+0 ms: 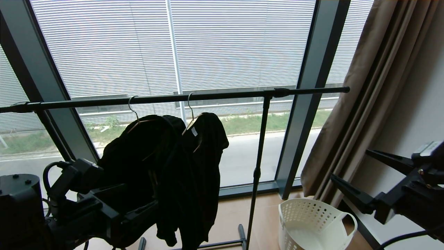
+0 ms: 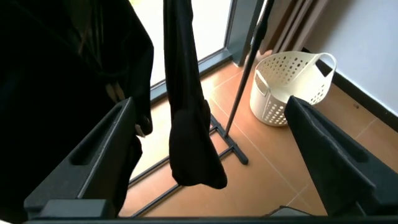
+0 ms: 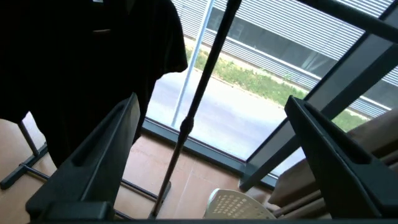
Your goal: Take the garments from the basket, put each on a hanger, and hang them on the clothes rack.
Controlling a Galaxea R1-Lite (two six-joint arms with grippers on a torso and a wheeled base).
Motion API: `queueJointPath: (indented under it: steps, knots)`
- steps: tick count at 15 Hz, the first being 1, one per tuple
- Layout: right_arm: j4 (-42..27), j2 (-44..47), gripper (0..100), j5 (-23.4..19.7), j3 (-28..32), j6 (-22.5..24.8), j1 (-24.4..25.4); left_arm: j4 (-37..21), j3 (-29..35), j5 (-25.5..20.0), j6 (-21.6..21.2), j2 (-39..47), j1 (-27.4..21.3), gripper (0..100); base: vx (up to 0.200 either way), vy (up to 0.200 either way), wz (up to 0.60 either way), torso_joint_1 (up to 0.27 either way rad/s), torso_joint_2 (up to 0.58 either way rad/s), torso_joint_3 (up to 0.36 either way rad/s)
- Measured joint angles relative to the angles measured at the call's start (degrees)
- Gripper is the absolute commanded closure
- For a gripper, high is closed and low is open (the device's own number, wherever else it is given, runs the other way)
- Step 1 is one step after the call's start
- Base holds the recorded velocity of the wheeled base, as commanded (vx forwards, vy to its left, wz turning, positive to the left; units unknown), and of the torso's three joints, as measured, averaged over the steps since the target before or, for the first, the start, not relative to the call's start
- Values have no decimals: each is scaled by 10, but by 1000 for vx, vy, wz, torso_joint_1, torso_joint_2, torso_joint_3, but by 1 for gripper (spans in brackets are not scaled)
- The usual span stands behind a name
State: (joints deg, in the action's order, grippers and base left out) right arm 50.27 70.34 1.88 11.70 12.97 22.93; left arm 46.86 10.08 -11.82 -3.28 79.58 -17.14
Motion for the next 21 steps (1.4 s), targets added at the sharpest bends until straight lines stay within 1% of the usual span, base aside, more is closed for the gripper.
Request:
queueJointPath:
  steps: [2,3,4,5,7,9,10,12,14,15,16,17,18,19,21]
  knots:
    - [-38,-80,0,22,-57,0,-1,1,-42,-1,1,-34,-5,0,0,0,0,0,0,0]
    - [-73,-127,0,30,-77,0,-1,0,-62,0,1,-57,-7,0,0,0,0,0,0,0]
    - [-123,-175,0,36,-89,0,-1,-7,-76,1,3,-84,-8,0,0,0,0,0,0,0]
    - [-184,-228,0,42,-95,1,-1,-27,-85,4,8,-113,-7,0,0,0,0,0,0,0]
    - [-333,-343,0,51,-99,2,-3,-89,-96,13,29,-173,-2,0,0,0,0,0,0,0]
    - [-437,-447,0,54,-97,3,-21,-146,-99,24,33,-228,1,0,0,0,0,0,0,0]
    - [-477,-500,0,54,-96,3,-42,-185,-99,34,33,-269,1,0,0,0,0,0,0,0]
    - [-517,-575,0,55,-93,5,-117,-277,-100,71,33,-361,2,0,0,0,0,0,0,0]
    - [-532,-622,0,52,-93,9,-194,-351,-100,123,32,-446,3,0,0,0,0,0,0,0]
    - [-535,-642,0,50,-93,9,-217,-385,-101,144,32,-485,4,0,0,0,0,0,0,0]
    - [-538,-658,0,49,-93,5,-229,-418,-101,161,30,-521,6,0,0,0,0,0,0,0]
    - [-538,-669,0,46,-93,4,-234,-438,-101,173,22,-550,14,0,0,0,0,0,0,0]
    - [-538,-676,0,41,-93,3,-237,-441,-101,178,5,-566,28,0,0,0,0,0,0,0]
    - [-538,-681,0,37,-93,3,-238,-442,-101,181,-15,-578,50,0,0,0,0,0,0,0]
    - [-538,-687,0,35,-93,-1,-239,-444,-101,182,-45,-597,119,0,0,0,0,0,0,0]
